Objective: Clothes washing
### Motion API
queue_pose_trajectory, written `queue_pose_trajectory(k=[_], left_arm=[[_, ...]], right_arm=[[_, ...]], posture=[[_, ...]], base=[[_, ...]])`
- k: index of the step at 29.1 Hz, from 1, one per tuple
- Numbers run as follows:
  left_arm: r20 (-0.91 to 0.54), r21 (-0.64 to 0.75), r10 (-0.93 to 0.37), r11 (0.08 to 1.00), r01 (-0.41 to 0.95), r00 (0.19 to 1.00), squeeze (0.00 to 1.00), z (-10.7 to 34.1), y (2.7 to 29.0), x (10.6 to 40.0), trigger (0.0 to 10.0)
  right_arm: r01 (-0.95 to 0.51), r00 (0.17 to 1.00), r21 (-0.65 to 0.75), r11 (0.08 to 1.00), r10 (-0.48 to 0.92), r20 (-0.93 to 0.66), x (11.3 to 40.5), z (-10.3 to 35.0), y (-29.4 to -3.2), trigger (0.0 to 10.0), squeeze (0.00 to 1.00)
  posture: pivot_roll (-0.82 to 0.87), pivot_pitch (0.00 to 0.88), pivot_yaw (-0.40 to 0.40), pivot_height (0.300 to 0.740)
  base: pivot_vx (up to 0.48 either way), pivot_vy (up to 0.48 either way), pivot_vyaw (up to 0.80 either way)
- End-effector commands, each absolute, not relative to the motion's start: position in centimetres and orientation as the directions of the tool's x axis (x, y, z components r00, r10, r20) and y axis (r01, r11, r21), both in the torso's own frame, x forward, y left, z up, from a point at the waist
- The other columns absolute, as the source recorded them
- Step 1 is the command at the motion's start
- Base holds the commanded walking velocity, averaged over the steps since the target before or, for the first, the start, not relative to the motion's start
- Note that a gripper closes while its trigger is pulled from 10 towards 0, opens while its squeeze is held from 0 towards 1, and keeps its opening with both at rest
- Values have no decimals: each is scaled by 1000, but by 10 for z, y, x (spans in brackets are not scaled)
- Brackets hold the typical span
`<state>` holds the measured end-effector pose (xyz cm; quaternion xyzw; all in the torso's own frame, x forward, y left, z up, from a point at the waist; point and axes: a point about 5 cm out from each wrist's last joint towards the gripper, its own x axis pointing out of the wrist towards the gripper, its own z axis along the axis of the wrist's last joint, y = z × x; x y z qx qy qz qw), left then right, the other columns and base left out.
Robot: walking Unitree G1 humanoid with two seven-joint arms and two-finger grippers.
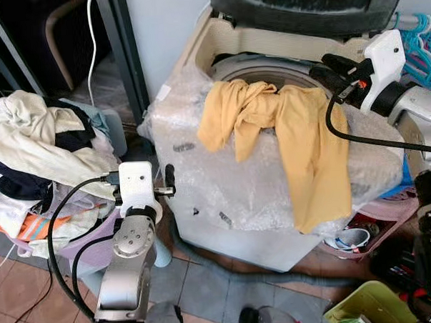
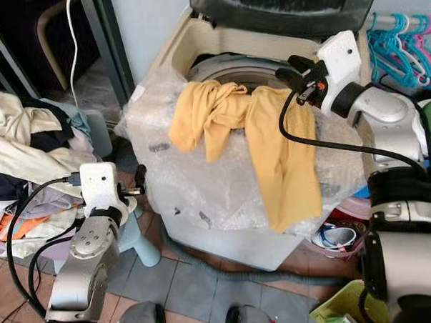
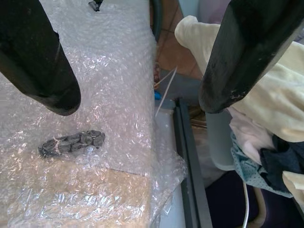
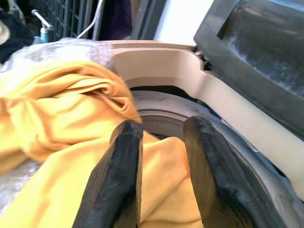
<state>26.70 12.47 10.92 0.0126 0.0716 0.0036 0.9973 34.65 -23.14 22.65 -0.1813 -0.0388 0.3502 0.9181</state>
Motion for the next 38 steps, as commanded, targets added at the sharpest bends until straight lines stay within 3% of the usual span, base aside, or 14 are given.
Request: queue_pose_trajectory(k=[1, 6, 8, 9, 11, 12, 15, 17, 19, 24, 25, 26, 30, 38], left_arm=[[-151, 31, -6, 999, 10, 989, 0, 108, 124, 267, 10000], [-153, 29, -13, 999, 18, 988, 0, 108, 124, 268, 10000], [-154, 28, -15, 999, 19, 988, 0, 108, 124, 268, 10000], [-153, 27, -16, 999, 20, 988, 0, 108, 124, 268, 10000], [-153, 24, -18, 999, 22, 988, 0, 108, 123, 268, 10000], [-153, 24, -17, 999, 21, 988, 0, 108, 123, 268, 10000], [-154, 22, -13, 1000, 16, 988, 0, 108, 123, 267, 10000], [-157, 21, -9, 1000, 12, 988, 0, 107, 123, 266, 10000], [-157, 20, -8, 1000, 11, 988, 0, 107, 123, 266, 10000], [-160, 17, -10, 1000, 13, 987, 0, 107, 122, 266, 10000], [-160, 16, -12, 1000, 14, 987, 0, 107, 122, 267, 10000], [-160, 16, -12, 1000, 15, 987, 0, 107, 122, 267, 10000], [-158, 13, -17, 1000, 20, 987, 0, 107, 120, 268, 10000], [-158, 10, -15, 1000, 17, 987, 0, 107, 120, 268, 10000]], right_arm=[[-725, 656, -375, 578, 745, -121, 330, 224, -220, 10000, 1000], [-779, 609, -353, 518, 760, -227, 310, 201, -215, 10000, 1000], [-753, 644, -373, 541, 721, -254, 311, 193, -217, 10000, 1000], [-724, 679, -399, 562, 684, -268, 313, 189, -220, 10000, 894], [-644, 759, -438, 627, 596, -261, 318, 186, -223, 10000, 416], [-601, 793, -457, 656, 560, -239, 320, 187, -224, 10000, 0], [-500, 860, -518, 695, 469, -201, 321, 186, -226, 10000, 0], [-376, 927, -560, 739, 301, -225, 320, 170, -236, 10000, 0], [-332, 941, -517, 789, 238, -242, 318, 160, -239, 10000, 0], [-344, 929, -420, 840, 241, -279, 316, 142, -230, 10000, 0], [-343, 929, -395, 852, 246, -276, 317, 142, -226, 3490, 0], [-340, 929, -382, 859, 245, -276, 318, 141, -225, 0, 0], [-337, 921, -222, 915, 272, -278, 326, 142, -216, 0, 0], [-326, 931, -141, 935, 292, -217, 351, 161, -207, 0, 0]], posture=[[39, 63, -6, 740], [36, 61, -5, 740], [36, 61, -6, 740], [37, 61, -7, 740], [38, 62, -11, 740], [38, 62, -11, 740], [39, 62, -17, 740], [40, 62, -23, 740], [40, 63, -23, 740], [37, 62, -23, 740], [36, 62, -24, 740], [37, 62, -24, 740], [42, 61, -27, 740], [49, 63, -29, 740]], base=[[0, 0, 0], [0, 0, 0], [0, 0, 0], [0, 0, 0], [0, 0, 0], [0, 0, 0], [0, 0, 0], [0, 0, 0], [0, 0, 0], [0, 0, 0], [0, 0, 0], [0, 0, 0], [0, 0, 0], [0, 0, 0]])
